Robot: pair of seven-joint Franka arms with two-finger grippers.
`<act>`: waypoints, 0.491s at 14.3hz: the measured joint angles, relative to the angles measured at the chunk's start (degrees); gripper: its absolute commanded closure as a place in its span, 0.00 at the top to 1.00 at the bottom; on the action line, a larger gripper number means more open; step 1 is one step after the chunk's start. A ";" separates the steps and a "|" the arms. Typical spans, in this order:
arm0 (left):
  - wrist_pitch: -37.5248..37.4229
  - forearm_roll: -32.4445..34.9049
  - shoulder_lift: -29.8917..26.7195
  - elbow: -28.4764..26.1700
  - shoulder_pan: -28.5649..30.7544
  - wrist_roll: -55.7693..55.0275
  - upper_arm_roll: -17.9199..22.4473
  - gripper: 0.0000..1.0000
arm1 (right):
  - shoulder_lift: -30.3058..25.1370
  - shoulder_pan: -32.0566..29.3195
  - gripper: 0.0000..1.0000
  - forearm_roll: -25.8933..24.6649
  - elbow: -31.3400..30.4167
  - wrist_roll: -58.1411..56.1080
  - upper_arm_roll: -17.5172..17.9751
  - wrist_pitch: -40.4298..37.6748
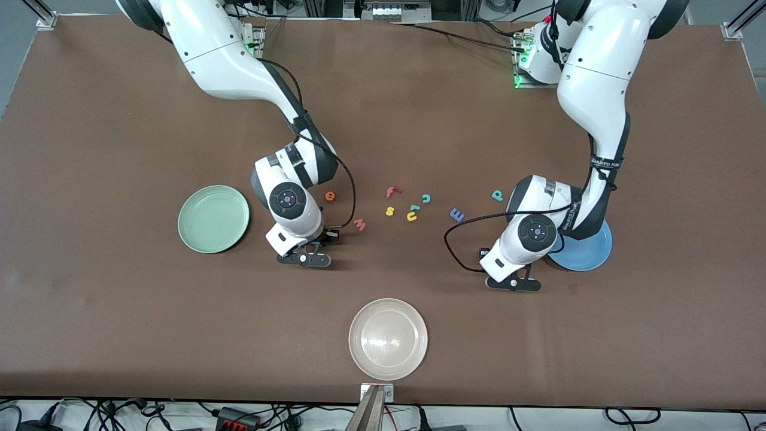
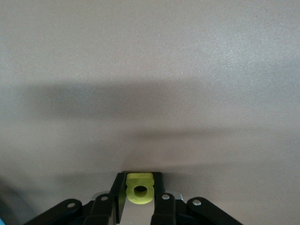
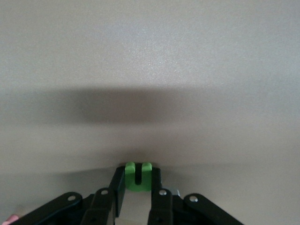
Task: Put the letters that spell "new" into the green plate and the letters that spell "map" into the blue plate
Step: 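Grasp the green letter with the right gripper while the left grasps yellow, then place the green letter on the green plate while the left places yellow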
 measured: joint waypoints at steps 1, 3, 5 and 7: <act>0.00 0.00 0.00 0.01 0.01 0.00 0.00 0.08 | 0.00 0.00 0.13 0.00 0.03 0.00 0.00 0.00; -0.01 0.00 0.00 0.18 0.16 0.00 0.02 0.06 | -0.01 -0.04 0.13 0.00 0.42 0.00 -0.06 -0.01; -0.22 0.00 -0.03 0.59 0.65 0.00 0.11 0.05 | -0.73 -0.51 0.12 0.00 1.21 -0.84 -0.59 -1.38; -2.42 0.08 -0.62 1.46 1.41 0.02 0.15 0.04 | -3.53 -2.12 0.12 0.00 1.93 -5.46 -1.85 -9.15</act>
